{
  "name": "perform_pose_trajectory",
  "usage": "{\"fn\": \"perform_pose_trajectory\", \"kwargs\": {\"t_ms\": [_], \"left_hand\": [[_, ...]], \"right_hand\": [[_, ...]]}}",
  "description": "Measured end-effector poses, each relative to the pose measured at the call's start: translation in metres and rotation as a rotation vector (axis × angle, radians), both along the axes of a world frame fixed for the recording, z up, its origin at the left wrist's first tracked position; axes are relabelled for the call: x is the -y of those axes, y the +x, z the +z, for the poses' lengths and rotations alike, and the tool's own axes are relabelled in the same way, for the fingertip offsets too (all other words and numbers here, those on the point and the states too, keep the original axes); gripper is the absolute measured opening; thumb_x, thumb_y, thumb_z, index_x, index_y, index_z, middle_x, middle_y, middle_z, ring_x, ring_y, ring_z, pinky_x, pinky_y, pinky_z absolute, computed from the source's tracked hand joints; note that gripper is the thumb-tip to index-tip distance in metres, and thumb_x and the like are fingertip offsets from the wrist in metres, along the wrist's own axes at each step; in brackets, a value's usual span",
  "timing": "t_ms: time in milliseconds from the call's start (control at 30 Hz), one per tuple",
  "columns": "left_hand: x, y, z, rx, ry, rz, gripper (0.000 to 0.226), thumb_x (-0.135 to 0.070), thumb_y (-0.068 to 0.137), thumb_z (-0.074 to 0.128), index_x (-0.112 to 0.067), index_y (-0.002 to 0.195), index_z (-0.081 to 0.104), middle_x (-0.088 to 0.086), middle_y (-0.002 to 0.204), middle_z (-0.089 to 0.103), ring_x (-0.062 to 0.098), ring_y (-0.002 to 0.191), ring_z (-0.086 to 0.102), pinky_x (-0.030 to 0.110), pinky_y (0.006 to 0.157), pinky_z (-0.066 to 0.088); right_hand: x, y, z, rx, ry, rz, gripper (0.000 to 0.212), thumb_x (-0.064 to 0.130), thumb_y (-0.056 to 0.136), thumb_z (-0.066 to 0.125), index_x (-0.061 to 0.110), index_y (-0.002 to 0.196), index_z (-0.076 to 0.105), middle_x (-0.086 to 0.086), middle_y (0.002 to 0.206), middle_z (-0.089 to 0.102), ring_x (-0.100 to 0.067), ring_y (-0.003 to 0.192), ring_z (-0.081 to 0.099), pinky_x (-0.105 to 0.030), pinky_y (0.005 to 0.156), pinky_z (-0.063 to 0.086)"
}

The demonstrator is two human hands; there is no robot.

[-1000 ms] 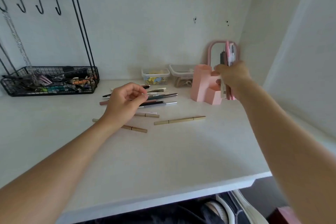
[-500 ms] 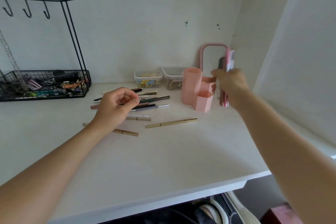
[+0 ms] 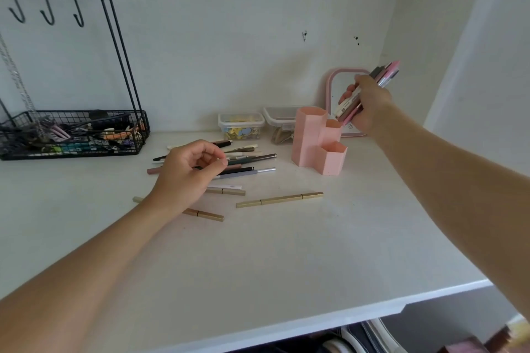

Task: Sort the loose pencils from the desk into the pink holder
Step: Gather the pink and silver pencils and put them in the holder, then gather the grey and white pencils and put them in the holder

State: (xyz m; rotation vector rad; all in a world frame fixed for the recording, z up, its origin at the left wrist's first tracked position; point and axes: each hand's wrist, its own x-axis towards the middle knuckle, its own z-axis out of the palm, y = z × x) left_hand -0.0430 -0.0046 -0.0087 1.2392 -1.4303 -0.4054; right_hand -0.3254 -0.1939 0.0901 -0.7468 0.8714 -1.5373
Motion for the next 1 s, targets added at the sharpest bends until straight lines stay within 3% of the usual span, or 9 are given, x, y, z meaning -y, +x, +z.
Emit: {"fn": "perform_pose_trajectory", "kwargs": {"t_ms": [200,333,467,533,633,767,1000], "left_hand": [[0.000,0.000,-0.001,0.001,0.001,0.001,0.010,-0.006,0.088,0.073,-0.015,0.087,0.073,-0.013,0.070,0.066,0.005,0.068,0.058,0.014,0.062,0.046],[-0.001,0.000,0.000,-0.001,0.004,-0.004,0.008,-0.006,0.089,0.072,-0.014,0.089,0.073,-0.005,0.074,0.067,0.006,0.069,0.059,0.015,0.063,0.046],[0.001,0.001,0.000,0.006,0.010,0.005,0.009,-0.005,0.088,0.073,-0.014,0.089,0.073,-0.007,0.074,0.067,0.006,0.070,0.059,0.016,0.063,0.047],[0.001,0.001,-0.001,0.006,0.017,0.008,0.009,-0.006,0.088,0.072,-0.015,0.089,0.073,-0.009,0.073,0.067,0.006,0.070,0.060,0.016,0.063,0.047],[-0.001,0.001,0.000,0.003,0.012,0.009,0.010,-0.006,0.089,0.072,-0.015,0.088,0.073,-0.005,0.075,0.067,0.006,0.070,0.059,0.015,0.063,0.047],[-0.001,0.001,0.000,-0.003,0.014,0.015,0.009,-0.006,0.089,0.072,-0.015,0.087,0.073,-0.010,0.071,0.066,0.005,0.067,0.058,0.015,0.062,0.046],[0.000,0.001,0.000,-0.002,0.020,0.025,0.008,-0.007,0.089,0.073,-0.014,0.089,0.073,-0.007,0.073,0.067,0.004,0.067,0.059,0.016,0.062,0.046]], "right_hand": [[0.007,0.009,0.016,-0.049,-0.041,-0.056,0.012,0.011,0.088,0.066,0.008,0.082,0.056,-0.004,0.059,0.058,-0.018,0.045,0.054,-0.029,0.056,0.054],[0.015,0.013,-0.009,-0.242,0.004,-0.056,0.011,0.015,0.085,0.066,0.011,0.076,0.060,-0.004,0.061,0.061,-0.020,0.049,0.057,-0.034,0.063,0.053],[0.007,0.021,-0.017,-0.528,-0.054,-0.084,0.007,0.018,0.087,0.061,0.014,0.081,0.060,-0.002,0.066,0.061,-0.017,0.053,0.060,-0.028,0.055,0.052],[0.001,0.025,-0.021,-0.662,-0.111,-0.104,0.012,0.016,0.086,0.060,0.017,0.075,0.058,0.000,0.062,0.056,-0.015,0.053,0.053,-0.025,0.050,0.045],[-0.005,0.026,-0.027,-0.749,-0.106,-0.094,0.016,0.017,0.084,0.062,0.018,0.069,0.054,0.000,0.060,0.052,-0.017,0.053,0.049,-0.026,0.050,0.042],[-0.008,0.020,-0.034,-0.772,0.039,-0.024,0.004,0.019,0.081,0.064,0.015,0.081,0.064,-0.005,0.075,0.064,-0.023,0.067,0.061,-0.032,0.062,0.052],[-0.014,0.009,-0.052,-0.628,0.152,0.099,0.018,0.019,0.083,0.069,0.012,0.100,0.071,-0.008,0.093,0.073,-0.026,0.076,0.069,-0.035,0.061,0.059]]}}
